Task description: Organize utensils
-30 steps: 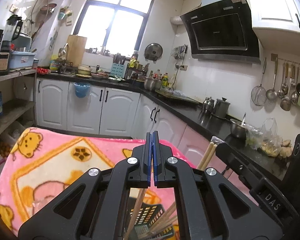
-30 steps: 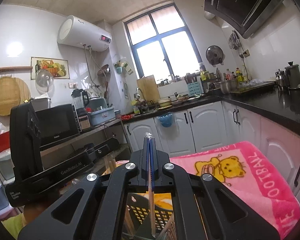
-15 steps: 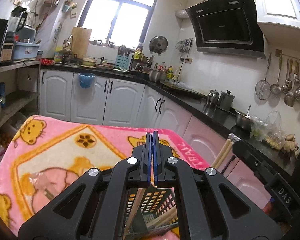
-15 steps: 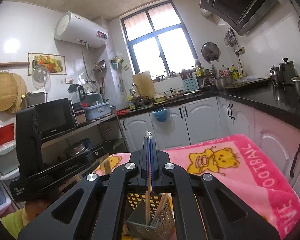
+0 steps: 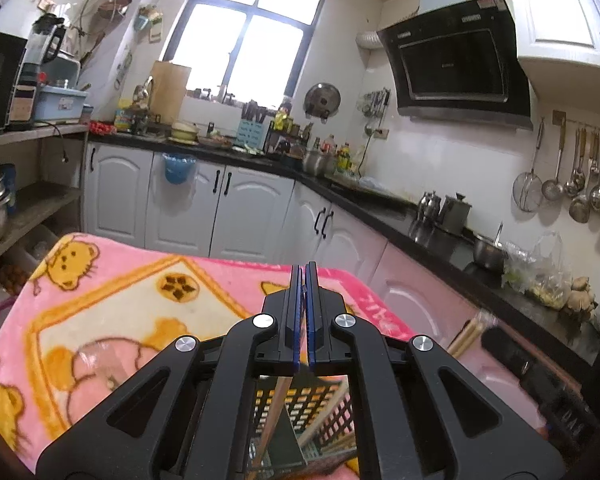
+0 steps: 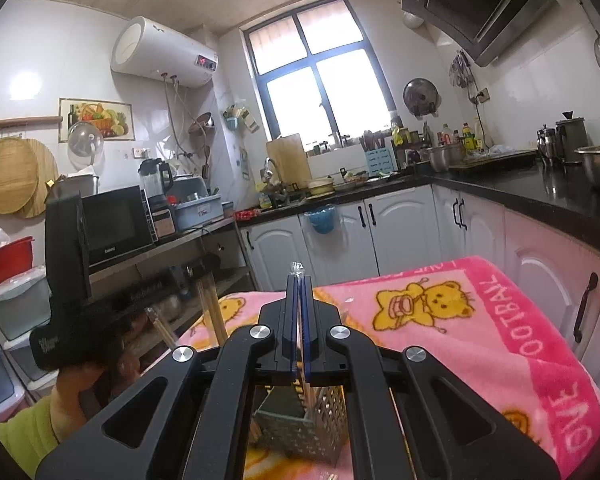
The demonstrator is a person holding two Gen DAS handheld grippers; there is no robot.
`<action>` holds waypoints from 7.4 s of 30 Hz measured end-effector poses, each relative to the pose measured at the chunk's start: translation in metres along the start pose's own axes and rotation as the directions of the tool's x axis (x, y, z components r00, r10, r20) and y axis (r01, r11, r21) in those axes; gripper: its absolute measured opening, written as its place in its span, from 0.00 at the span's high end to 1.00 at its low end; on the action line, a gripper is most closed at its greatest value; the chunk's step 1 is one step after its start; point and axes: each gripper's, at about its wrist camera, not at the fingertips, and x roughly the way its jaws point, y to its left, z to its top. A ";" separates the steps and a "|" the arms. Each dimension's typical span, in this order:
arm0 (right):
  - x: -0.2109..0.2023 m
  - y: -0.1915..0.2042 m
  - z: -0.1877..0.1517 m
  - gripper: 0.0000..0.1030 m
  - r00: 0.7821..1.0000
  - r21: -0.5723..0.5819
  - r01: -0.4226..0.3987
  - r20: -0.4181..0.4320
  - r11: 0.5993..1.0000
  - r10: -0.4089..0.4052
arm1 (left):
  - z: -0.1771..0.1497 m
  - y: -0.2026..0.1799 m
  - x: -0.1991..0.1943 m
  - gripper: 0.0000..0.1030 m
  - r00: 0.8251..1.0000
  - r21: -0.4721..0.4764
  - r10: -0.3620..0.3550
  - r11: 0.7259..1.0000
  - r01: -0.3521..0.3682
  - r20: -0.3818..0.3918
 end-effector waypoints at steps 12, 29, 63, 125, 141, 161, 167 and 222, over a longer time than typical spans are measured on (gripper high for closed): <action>-0.012 0.006 -0.013 0.80 0.998 -0.016 -0.002 -0.057 1.000 0.001 | -0.010 0.004 0.008 0.93 0.998 0.004 0.031 1.000 -0.031 -0.054; -0.019 0.002 -0.038 0.64 0.983 0.003 0.026 -0.183 1.000 -0.025 | -0.033 0.007 -0.017 0.44 0.980 -0.022 0.018 0.999 -0.023 -0.200; -0.036 0.018 -0.070 0.47 0.959 -0.034 0.001 -0.282 0.999 -0.010 | -0.102 0.019 -0.074 0.10 0.959 -0.028 0.070 0.996 -0.081 -0.274; 0.083 -0.011 -0.150 0.63 0.726 0.000 0.143 -0.680 0.990 -0.105 | -0.182 0.138 -0.050 0.74 0.830 -0.309 0.077 0.906 -0.290 -0.552; 0.082 -0.020 -0.150 0.87 0.753 0.046 0.159 -0.652 0.986 -0.091 | -0.185 0.142 -0.054 0.90 0.834 -0.295 0.108 0.904 -0.309 -0.541; 0.022 0.033 -0.093 0.90 0.863 0.066 -0.050 -0.500 0.997 0.076 | -0.130 0.081 -0.098 0.97 0.929 -0.252 0.047 0.956 -0.147 -0.366; 0.004 0.046 -0.075 0.90 0.891 0.040 -0.086 -0.445 0.995 0.095 | -0.111 0.059 -0.101 0.97 0.947 -0.212 0.020 0.973 -0.091 -0.319; -0.017 0.065 0.043 0.91 0.993 -0.111 -0.081 -0.099 0.990 0.070 | 0.029 -0.012 -0.097 0.97 1.000 0.035 0.018 0.999 -0.017 -0.024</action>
